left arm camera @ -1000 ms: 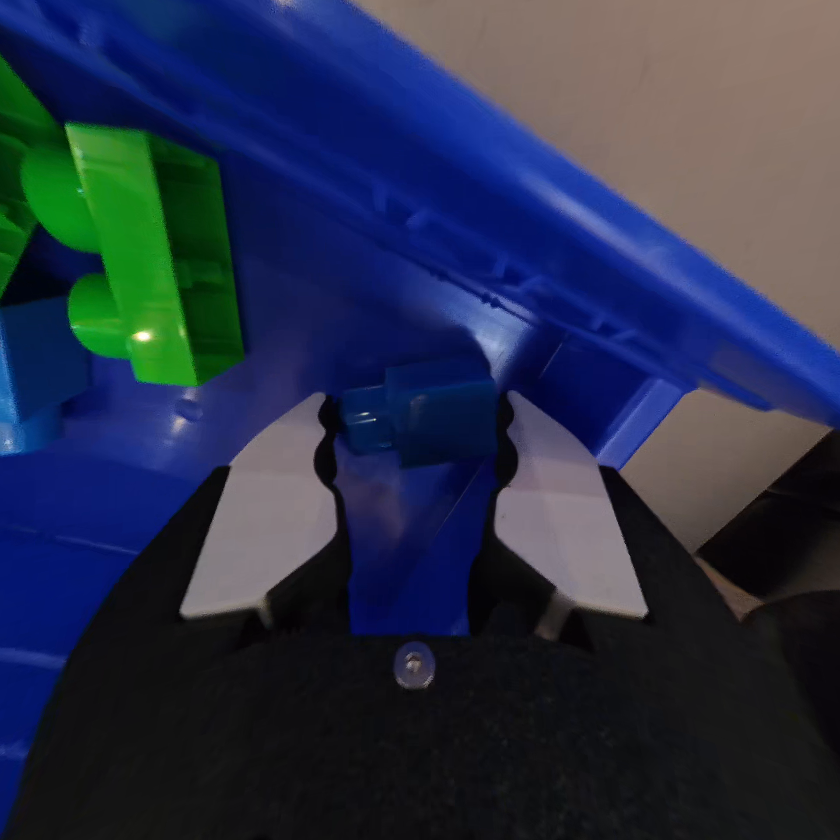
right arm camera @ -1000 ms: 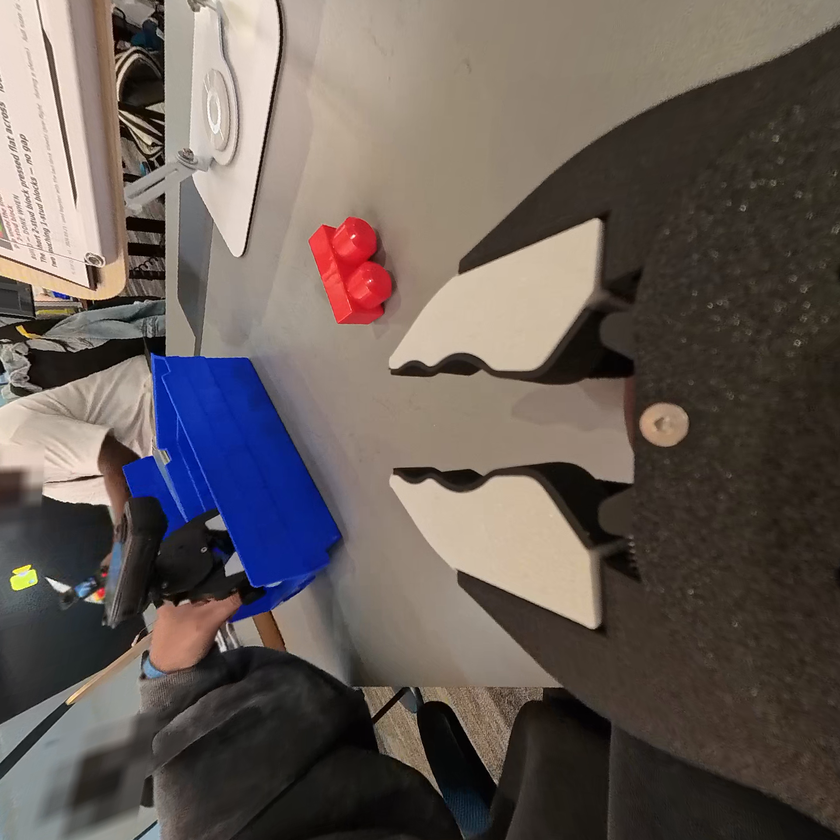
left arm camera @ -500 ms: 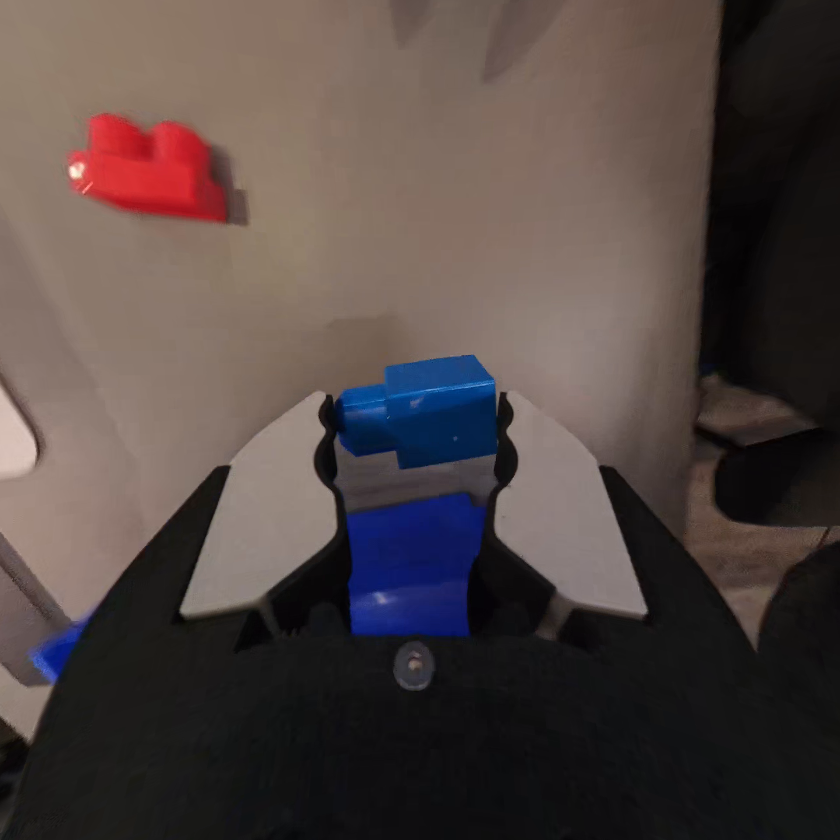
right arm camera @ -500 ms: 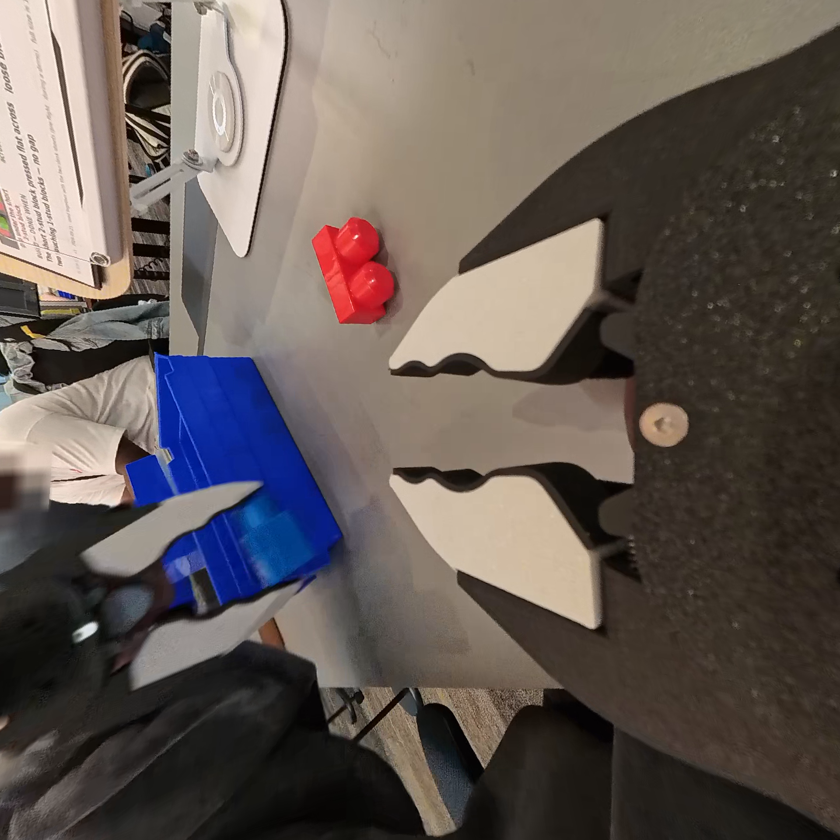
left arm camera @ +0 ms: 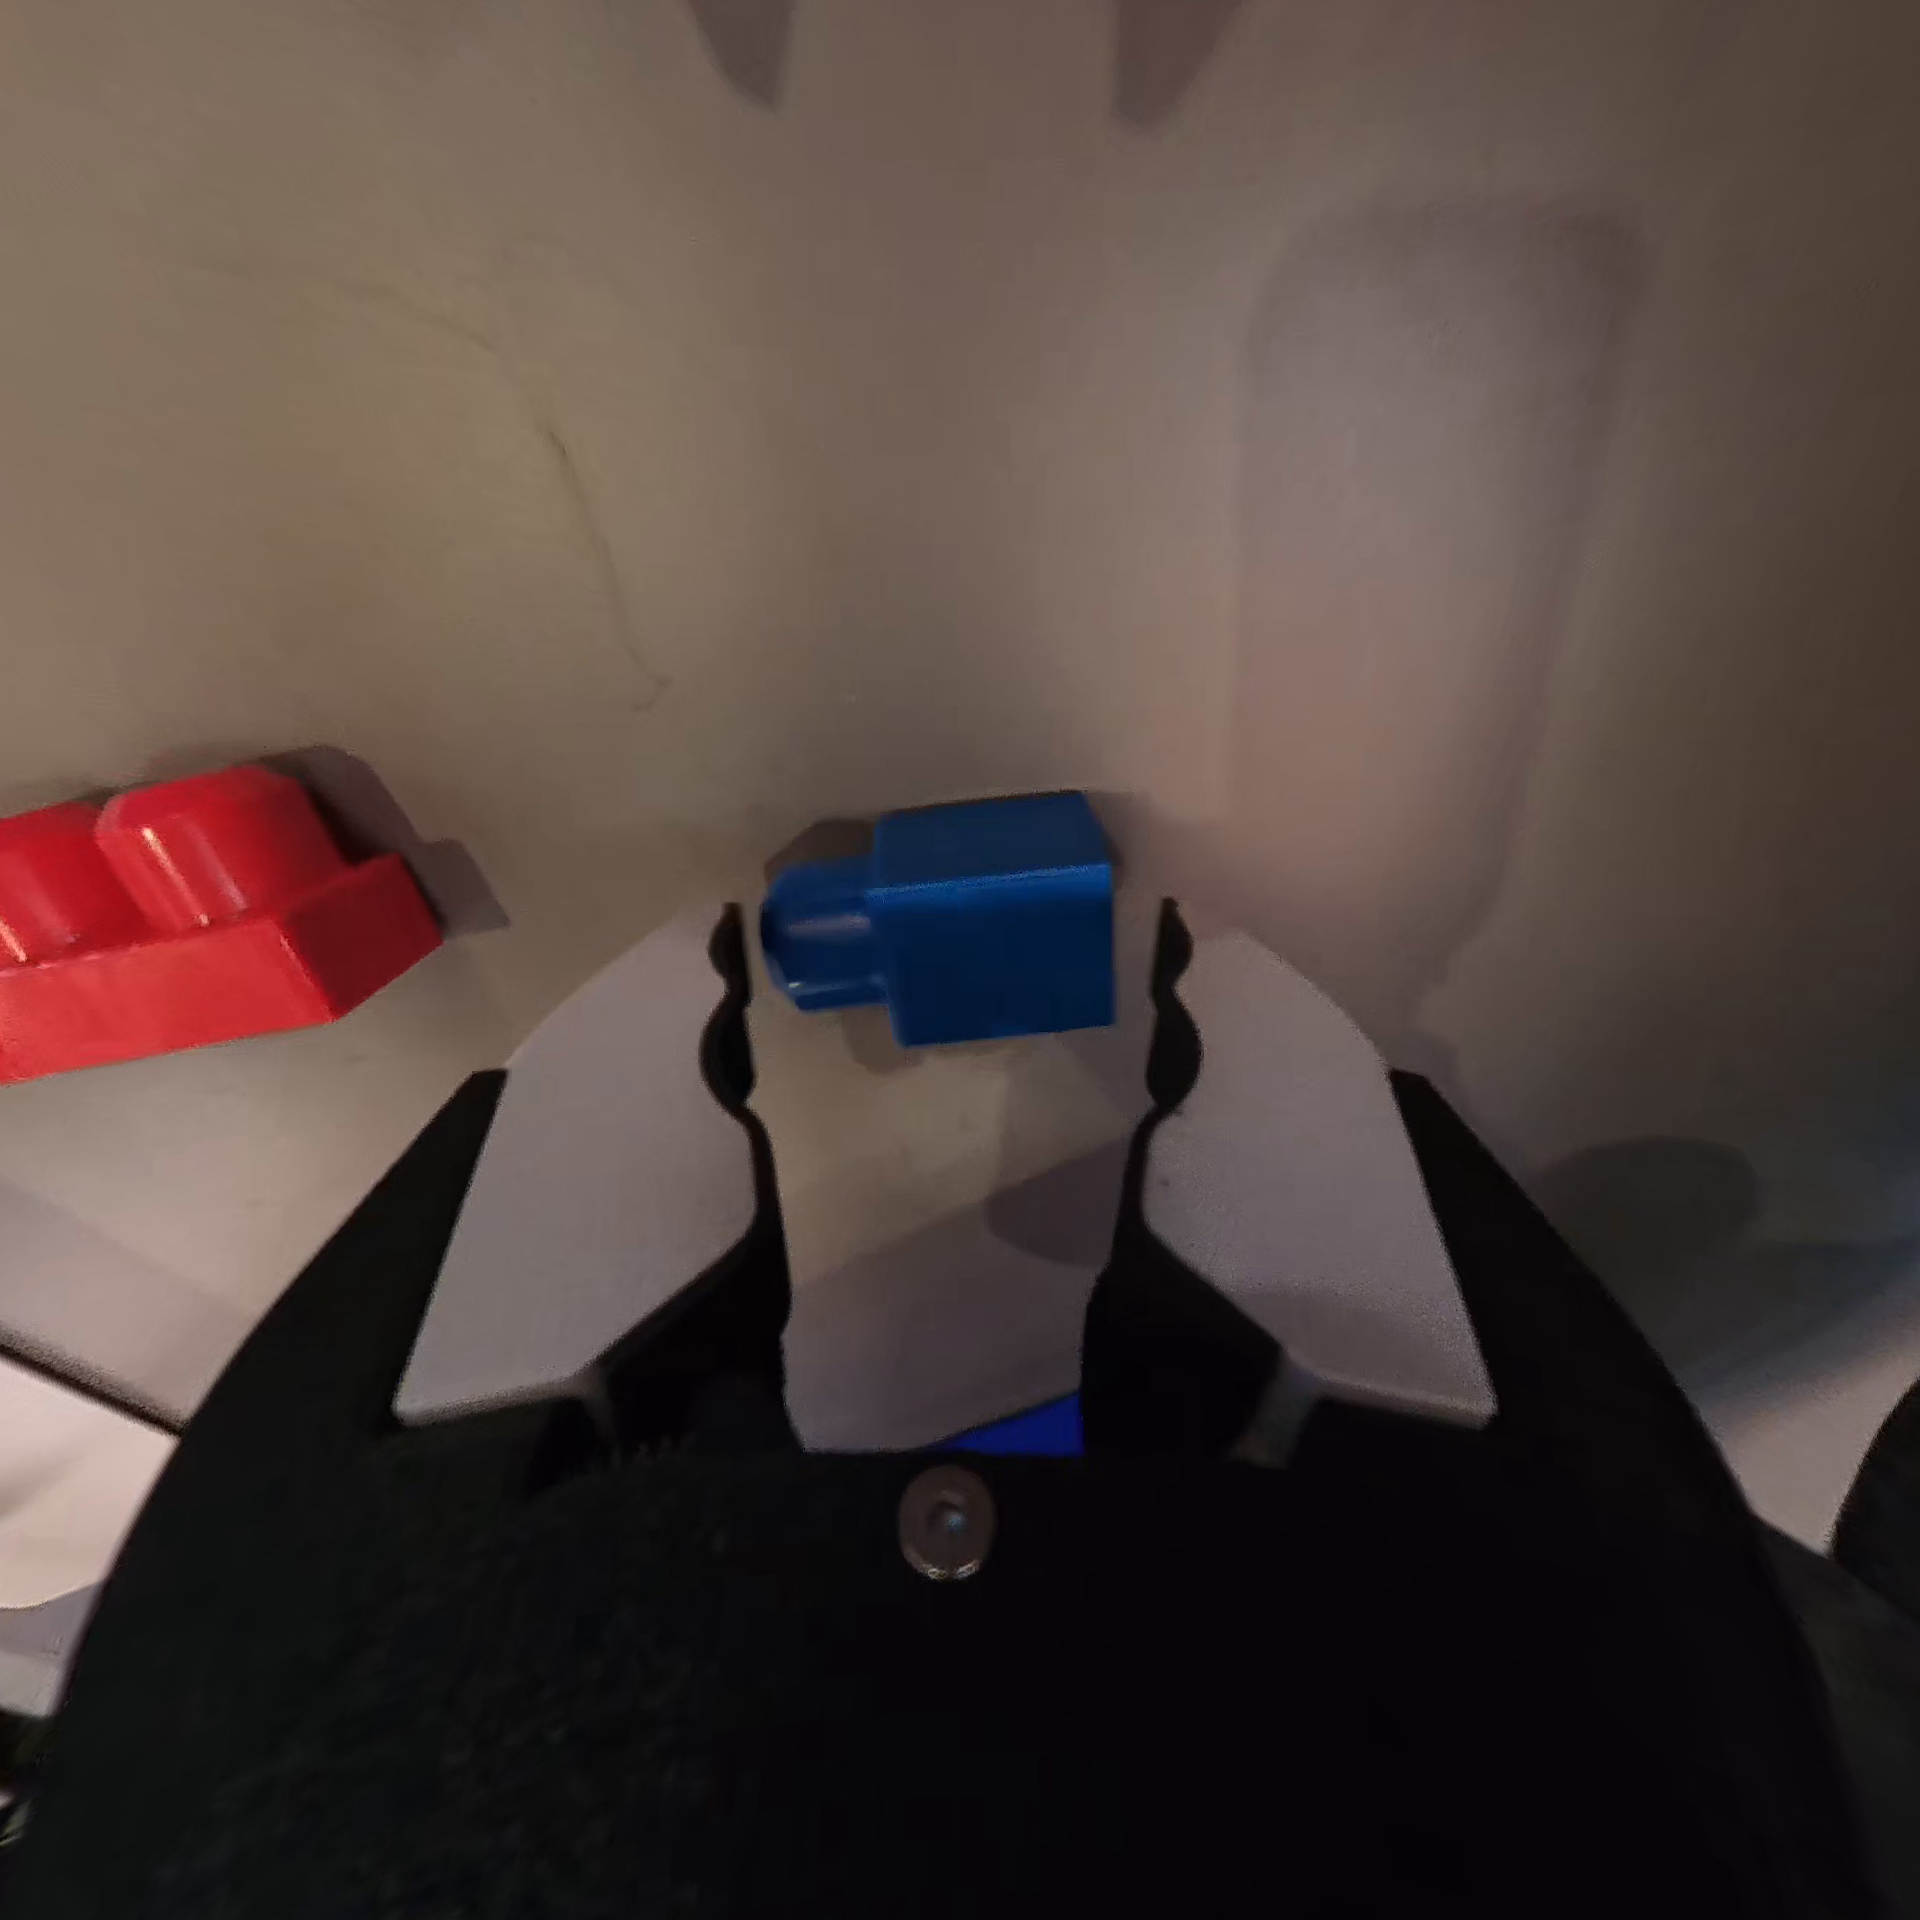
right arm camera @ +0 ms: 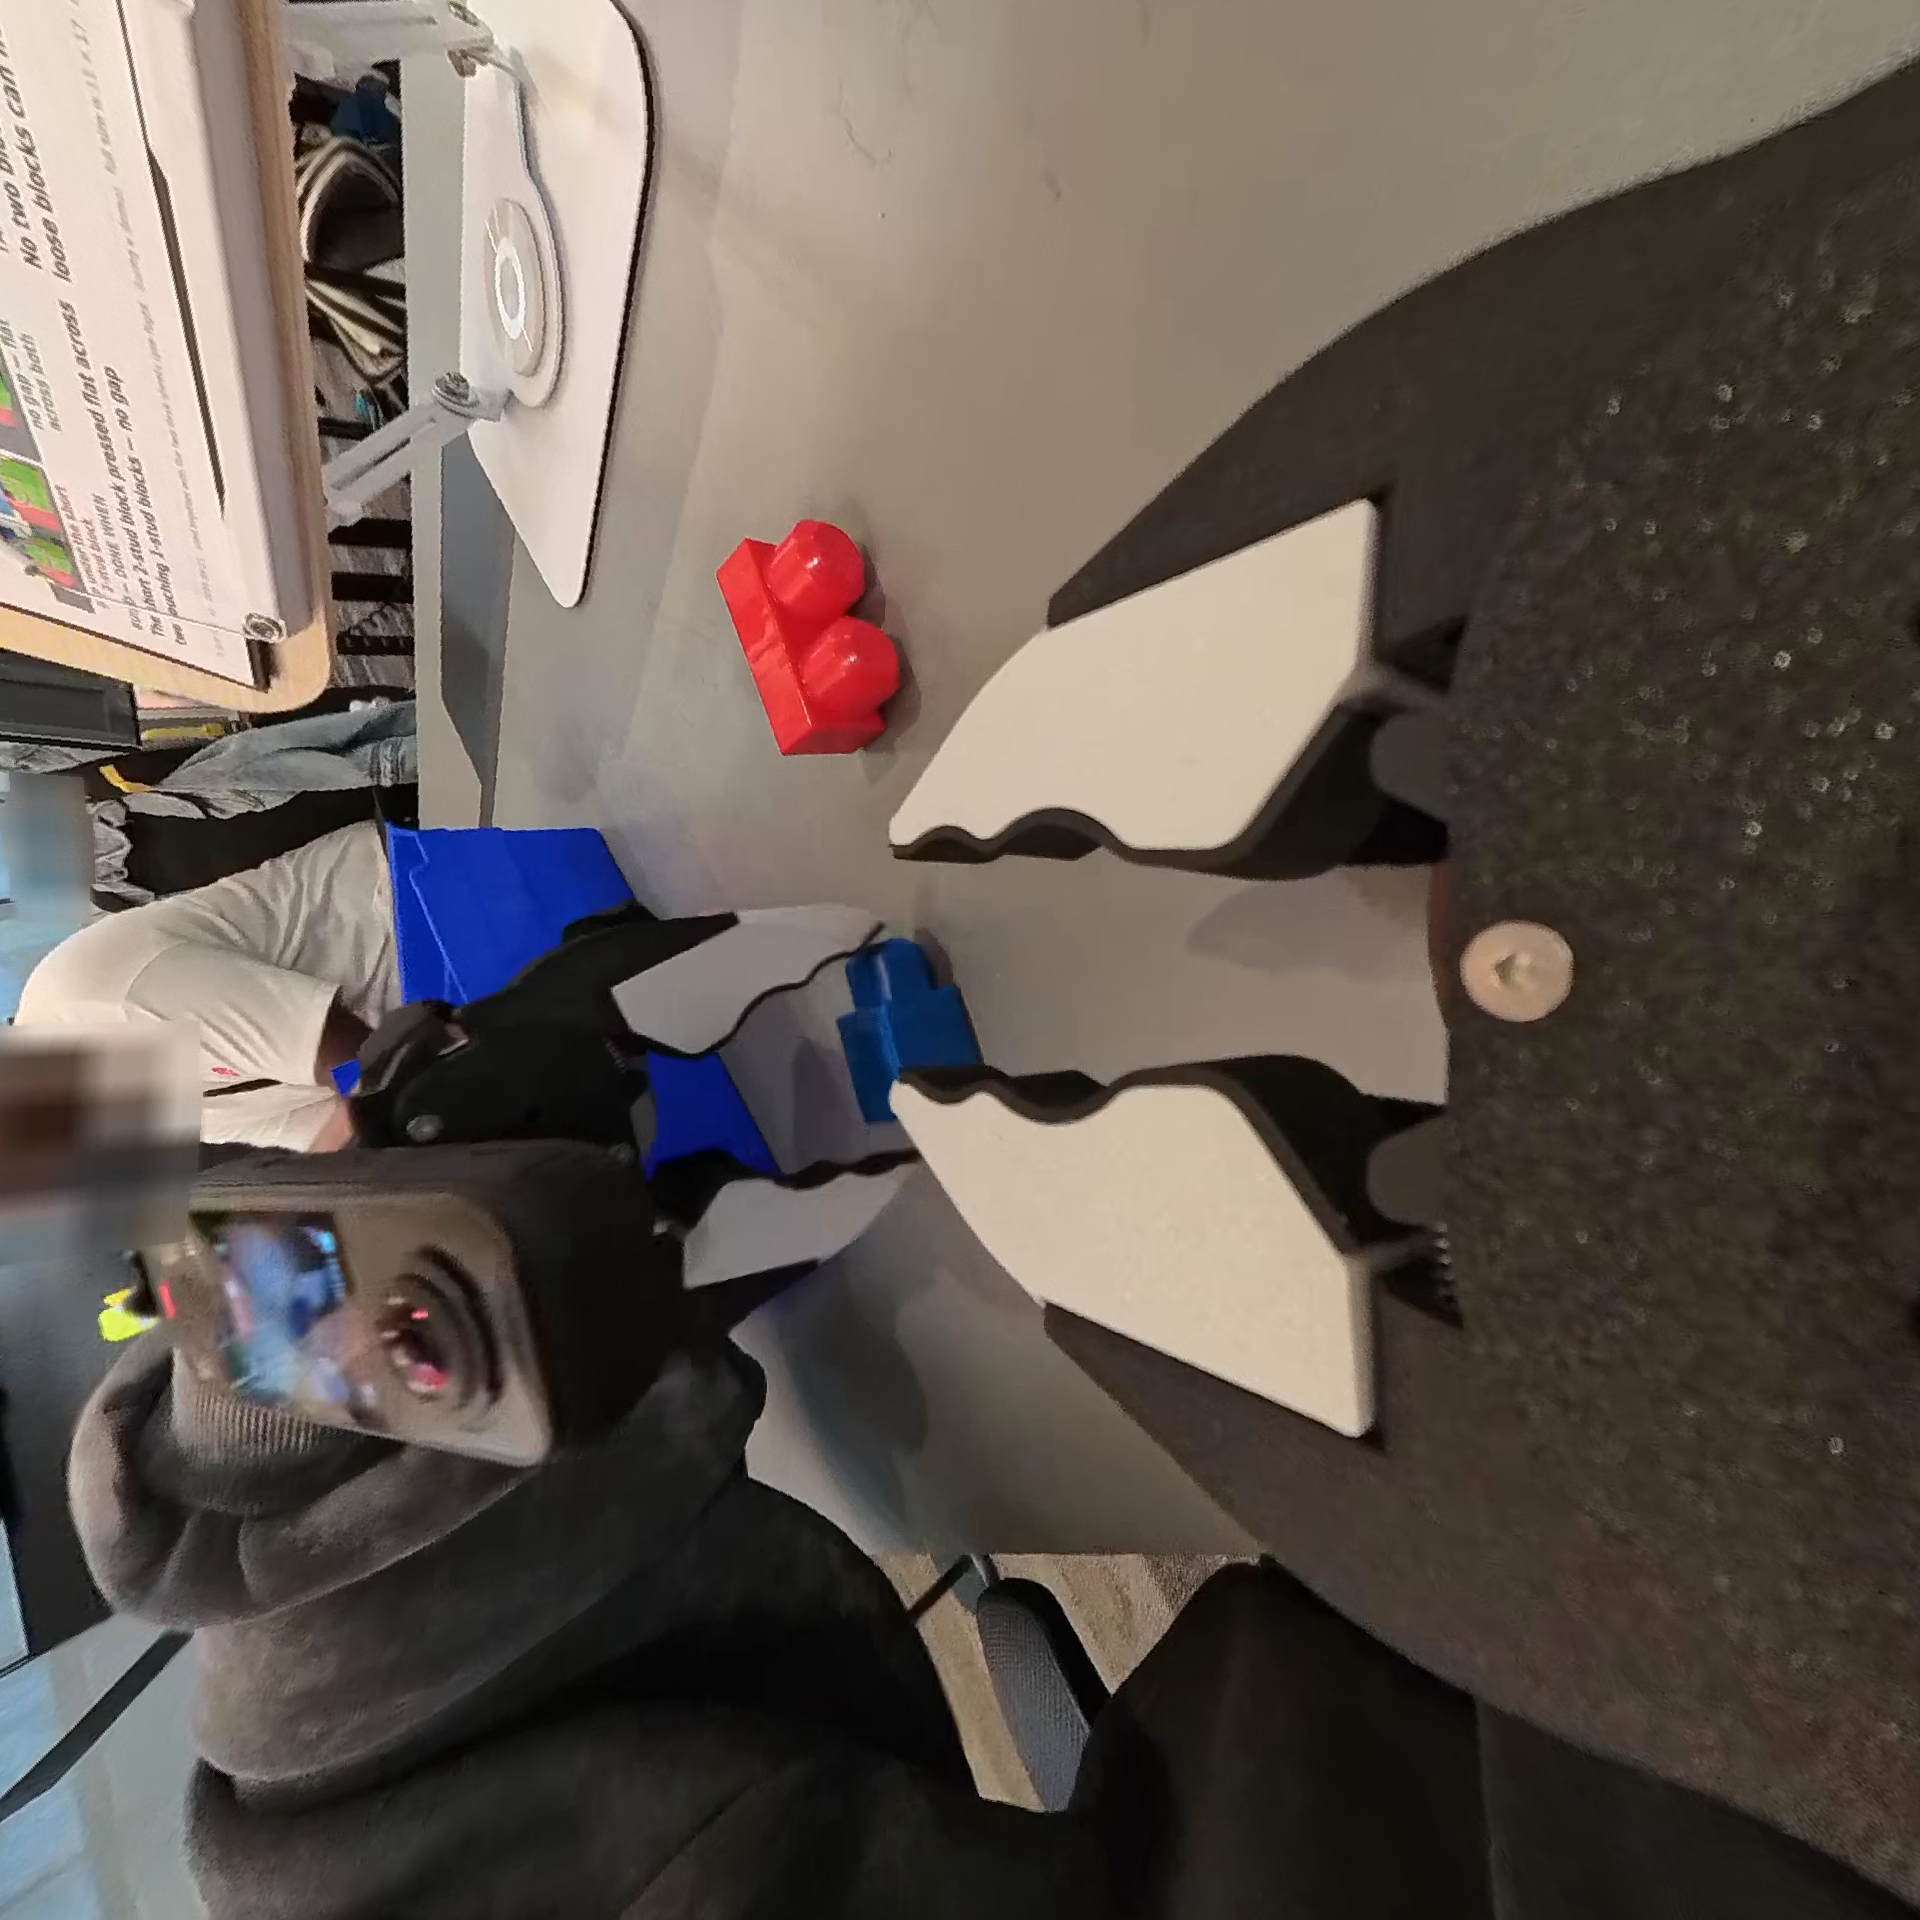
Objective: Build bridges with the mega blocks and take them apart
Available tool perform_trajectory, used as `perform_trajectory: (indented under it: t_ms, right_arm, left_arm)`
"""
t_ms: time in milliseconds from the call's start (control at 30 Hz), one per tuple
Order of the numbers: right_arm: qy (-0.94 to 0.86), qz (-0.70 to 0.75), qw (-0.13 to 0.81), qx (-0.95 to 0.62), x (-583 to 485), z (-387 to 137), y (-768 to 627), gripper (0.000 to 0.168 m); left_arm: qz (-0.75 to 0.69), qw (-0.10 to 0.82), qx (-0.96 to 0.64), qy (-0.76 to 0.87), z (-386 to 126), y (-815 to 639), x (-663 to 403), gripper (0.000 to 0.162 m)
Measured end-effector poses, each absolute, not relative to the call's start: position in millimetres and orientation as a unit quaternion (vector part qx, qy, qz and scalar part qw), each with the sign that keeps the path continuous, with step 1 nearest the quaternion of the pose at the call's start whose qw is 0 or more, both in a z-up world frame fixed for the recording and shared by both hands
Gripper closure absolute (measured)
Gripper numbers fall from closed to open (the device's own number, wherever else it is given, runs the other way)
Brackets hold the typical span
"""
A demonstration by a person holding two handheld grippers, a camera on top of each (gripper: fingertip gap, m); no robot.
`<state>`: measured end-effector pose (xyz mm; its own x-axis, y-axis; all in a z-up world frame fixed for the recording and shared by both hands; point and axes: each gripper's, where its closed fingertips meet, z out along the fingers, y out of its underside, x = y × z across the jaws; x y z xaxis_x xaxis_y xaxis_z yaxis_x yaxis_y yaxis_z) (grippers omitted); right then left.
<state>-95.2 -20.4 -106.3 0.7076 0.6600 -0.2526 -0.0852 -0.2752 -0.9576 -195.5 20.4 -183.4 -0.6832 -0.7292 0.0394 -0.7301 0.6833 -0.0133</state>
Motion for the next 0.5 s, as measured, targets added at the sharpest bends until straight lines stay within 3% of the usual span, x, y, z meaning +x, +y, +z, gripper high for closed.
perform_trajectory:
  t_ms: [100, 333, 400, 500]
  right_arm:
    - [-0.193, 0.334, 0.567, -0.728, -94.1, -106.0, -20.0, 0.131]
    - [-0.190, 0.339, 0.559, -0.732, -94.5, -108.0, -18.6, 0.131]
    - [-0.188, 0.340, 0.558, -0.733, -94.2, -108.4, -18.0, 0.131]
    - [-0.185, 0.345, 0.552, -0.737, -94.6, -109.8, -16.6, 0.132]
  left_arm:
    - [0.024, -0.027, 0.449, -0.893, -159.6, 26.4, -198.4, 0.073]
    - [0.077, -0.231, 0.619, -0.747, -48.0, 67.6, -286.7, 0.079]
    - [0.018, -0.269, 0.663, -0.698, -37.8, 104.8, -339.4, 0.080]
    - [-0.080, -0.257, 0.691, -0.671, -49.7, 155.7, -407.5, 0.084]
